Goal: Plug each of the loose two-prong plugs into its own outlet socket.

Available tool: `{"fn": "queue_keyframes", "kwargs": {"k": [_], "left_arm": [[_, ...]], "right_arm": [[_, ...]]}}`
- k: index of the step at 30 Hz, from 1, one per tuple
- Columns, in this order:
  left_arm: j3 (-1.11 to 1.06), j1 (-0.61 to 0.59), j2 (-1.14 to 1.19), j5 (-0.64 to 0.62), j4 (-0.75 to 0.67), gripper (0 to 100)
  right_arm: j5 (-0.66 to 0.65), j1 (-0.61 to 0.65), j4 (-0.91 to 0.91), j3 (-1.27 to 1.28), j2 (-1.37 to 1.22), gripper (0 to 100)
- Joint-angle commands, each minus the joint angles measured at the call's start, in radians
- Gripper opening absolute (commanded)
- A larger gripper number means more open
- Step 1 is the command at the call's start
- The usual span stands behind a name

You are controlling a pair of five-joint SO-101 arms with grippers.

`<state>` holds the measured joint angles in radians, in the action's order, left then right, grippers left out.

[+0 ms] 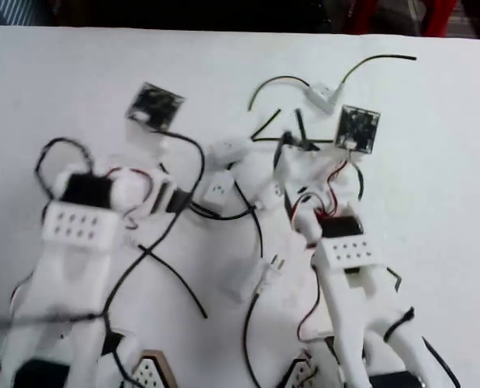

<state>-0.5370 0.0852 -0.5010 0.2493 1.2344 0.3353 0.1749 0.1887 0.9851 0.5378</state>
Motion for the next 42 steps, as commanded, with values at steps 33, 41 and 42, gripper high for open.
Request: {"fn": "queue_keyframes", "kwargs": {"k": [33, 41, 42], "left_arm": [[0.135, 0.435, 0.417, -0.153, 0.055, 31], [0.127, 0.533, 0.418, -0.209, 0.098, 31], [0.112, 0.545, 0.418, -0.219, 0.092, 31]], "right_arm": [[0.078, -0.200, -0.031, -0.114, -0.038, 1.7], [0.081, -0.208, -0.027, -0.123, -0.038, 1.7], [0.081, -0.208, -0.027, -0.123, -0.038, 1.7]]}}
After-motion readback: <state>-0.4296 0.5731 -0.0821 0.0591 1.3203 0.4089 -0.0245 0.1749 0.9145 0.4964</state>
